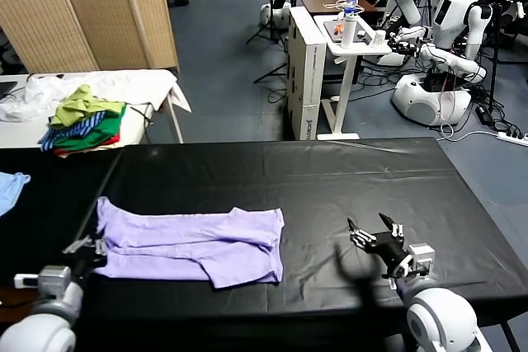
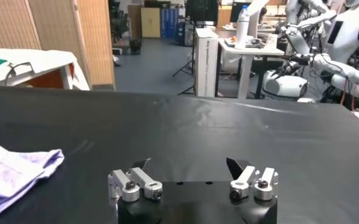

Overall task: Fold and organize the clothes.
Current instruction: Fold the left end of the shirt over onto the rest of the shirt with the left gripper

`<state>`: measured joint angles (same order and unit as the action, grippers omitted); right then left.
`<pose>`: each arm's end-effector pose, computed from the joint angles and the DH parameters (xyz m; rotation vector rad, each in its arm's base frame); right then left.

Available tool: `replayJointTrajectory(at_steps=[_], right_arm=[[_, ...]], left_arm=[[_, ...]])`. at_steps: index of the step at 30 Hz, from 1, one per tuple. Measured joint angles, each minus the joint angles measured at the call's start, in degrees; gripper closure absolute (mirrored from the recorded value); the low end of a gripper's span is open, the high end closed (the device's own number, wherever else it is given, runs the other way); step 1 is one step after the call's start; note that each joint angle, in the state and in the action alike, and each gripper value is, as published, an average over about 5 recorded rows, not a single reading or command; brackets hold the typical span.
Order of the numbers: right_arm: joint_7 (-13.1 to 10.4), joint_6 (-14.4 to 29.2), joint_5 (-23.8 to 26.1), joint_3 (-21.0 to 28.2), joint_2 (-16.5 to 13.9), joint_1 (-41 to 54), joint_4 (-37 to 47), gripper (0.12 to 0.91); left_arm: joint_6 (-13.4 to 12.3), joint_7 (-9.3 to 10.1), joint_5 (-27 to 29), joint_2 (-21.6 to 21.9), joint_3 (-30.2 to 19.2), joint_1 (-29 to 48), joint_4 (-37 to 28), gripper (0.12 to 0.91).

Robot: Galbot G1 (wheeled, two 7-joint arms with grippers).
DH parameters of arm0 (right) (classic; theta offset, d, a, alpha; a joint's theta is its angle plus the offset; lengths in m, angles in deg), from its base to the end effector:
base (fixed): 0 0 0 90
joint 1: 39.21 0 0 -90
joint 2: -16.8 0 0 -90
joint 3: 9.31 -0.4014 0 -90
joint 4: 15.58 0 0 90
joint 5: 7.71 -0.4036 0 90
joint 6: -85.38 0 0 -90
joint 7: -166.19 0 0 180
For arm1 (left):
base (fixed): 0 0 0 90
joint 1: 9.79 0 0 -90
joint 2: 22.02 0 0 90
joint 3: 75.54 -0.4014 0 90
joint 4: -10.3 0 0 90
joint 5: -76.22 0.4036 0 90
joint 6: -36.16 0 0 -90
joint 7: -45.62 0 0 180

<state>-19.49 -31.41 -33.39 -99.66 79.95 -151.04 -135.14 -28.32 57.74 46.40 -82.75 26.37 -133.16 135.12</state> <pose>0.2591 -0.0933 -0.2972 0.1722 -2.7584 0.0696 0.2071 0.1432 -0.2749 0.1157 -2.7436 -0.1209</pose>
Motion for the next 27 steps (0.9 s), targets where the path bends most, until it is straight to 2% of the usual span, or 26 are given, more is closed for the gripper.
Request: replayJointTrajectory(at_steps=[5,13,21,27], right_arm=[[-0.1,0.0,0.2,-0.1,0.1,-0.3,-0.2,0.118],[-0.2,0.0,0.9,-0.4,0.7,-0.9,-0.1,0.118],[-0.2,-0.1,1.5,-0.7,1.3,-1.8,-0.2,0.118],[-0.2,-0.1,2.0,-0.8,1.8,-2.3,-0.2,0.118]], left_arm=[[3.1,2.85,-8.6,-3.6,-5.3,2.2,4.4,0.846],[4.4,5.04,-14.6,-9.2,-13.9,5.8,5.1,0.846],[3.9,4.16,-15.7,-13.8,-20.8,10.0,2.6,0.846],[4.5,1.08,-17.5,-14.8,-22.9,11.5,1.6,0.846]])
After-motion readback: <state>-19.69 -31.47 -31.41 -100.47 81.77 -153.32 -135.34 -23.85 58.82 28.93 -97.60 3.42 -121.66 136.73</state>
